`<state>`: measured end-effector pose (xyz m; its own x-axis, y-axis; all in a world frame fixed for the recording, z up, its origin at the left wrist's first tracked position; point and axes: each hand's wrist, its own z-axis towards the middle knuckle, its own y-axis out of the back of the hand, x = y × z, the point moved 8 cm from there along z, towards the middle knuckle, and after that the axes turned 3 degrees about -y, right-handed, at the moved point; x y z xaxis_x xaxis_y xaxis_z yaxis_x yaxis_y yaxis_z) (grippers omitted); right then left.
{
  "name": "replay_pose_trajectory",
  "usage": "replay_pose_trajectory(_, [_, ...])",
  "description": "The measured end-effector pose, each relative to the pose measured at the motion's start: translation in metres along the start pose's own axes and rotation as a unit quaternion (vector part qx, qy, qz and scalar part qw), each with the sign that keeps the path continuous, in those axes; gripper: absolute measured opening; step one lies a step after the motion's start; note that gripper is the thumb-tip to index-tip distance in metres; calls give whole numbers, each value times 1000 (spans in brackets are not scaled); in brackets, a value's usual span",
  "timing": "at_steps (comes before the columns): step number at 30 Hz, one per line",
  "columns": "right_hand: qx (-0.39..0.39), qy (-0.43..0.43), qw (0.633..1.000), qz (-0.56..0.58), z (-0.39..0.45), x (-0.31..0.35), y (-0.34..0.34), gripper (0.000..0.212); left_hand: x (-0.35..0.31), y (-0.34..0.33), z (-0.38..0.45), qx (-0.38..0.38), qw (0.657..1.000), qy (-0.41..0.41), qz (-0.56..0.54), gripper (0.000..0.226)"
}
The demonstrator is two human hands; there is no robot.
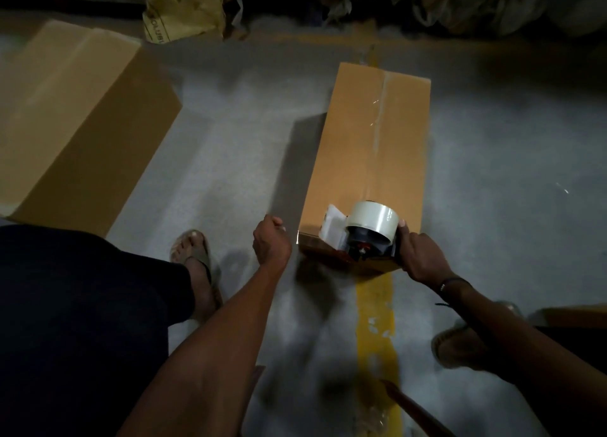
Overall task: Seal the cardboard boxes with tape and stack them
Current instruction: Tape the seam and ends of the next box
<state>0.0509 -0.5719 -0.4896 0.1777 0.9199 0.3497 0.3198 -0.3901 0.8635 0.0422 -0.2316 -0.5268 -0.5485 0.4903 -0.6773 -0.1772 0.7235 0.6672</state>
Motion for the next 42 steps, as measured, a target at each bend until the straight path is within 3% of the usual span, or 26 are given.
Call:
replay_pose_trajectory(2, [-22, 87, 994, -57, -5, 17, 4, 93, -17, -2, -10, -13, 999, -11, -27, 19])
replay_pose_trajectory(3, [33, 66, 996, -49, -4, 14, -2, 74, -24, -5, -15, -7, 999, -19, -32, 24])
replay_pose_trajectory(5, [-18, 112, 993, -44, -5, 12, 0, 48, -36, -9, -27, -3, 999, -35, -24, 20])
replay_pose_trajectory(10, [-95, 162, 978, -91, -11, 28, 10, 51, -36, -16, -30, -17, 999, -28, 22, 13])
replay_pose_trajectory(15, [-77, 169, 974, -131, -10, 24, 4, 54, -35, -20, -25, -10, 999, -10, 36, 10])
replay_pose_trajectory(20, [-97, 123, 984, -90, -5, -30, 20, 53, -33, -22, -21, 5, 999, -4, 38, 42])
replay_pose_trajectory(22, [-96, 93, 984, -117, -13, -64, 35, 71, -32, -23, -21, 0, 999, -8, 41, 46])
replay_pose_trajectory(24, [-110, 55, 977, -177, -20, -97, 51, 111, -31, -23, -22, -5, 999, -10, 43, 49])
replay_pose_trajectory(26, [-85, 14, 980, -178, -20, -120, 59, 134, -34, -22, -23, -2, 999, -13, 47, 49])
replay_pose_trajectory(29, [-59, 4, 986, -158, -19, -119, 61, 141, -43, -20, -30, 1, 995, -37, 95, 48])
replay_pose_trajectory(32, [-63, 10, 987, -146, -23, -116, 64, 137, -70, -24, -42, -29, 980, -130, 151, 41])
replay_pose_trajectory(34, [-60, 5, 987, -148, -28, -111, 68, 113, -95, -49, -59, 27, 971, -218, 96, 29])
replay_pose_trajectory(36, [-54, -1, 989, -139, -30, -107, 69, 82, -117, -86, -84, 136, 950, -273, 68, 21])
replay_pose_trajectory(37, [-61, 0, 990, -128, -29, -107, 71, 84, -128, -103, -96, 189, 938, -286, 61, 22])
replay_pose_trajectory(39, [-78, 12, 990, -121, -26, -109, 71, 112, -143, -126, -116, 282, 918, -275, 48, 16])
replay_pose_trajectory(42, [-72, 48, 982, -168, -23, -108, 66, 123, -148, -144, -127, 339, 907, -246, 47, 50])
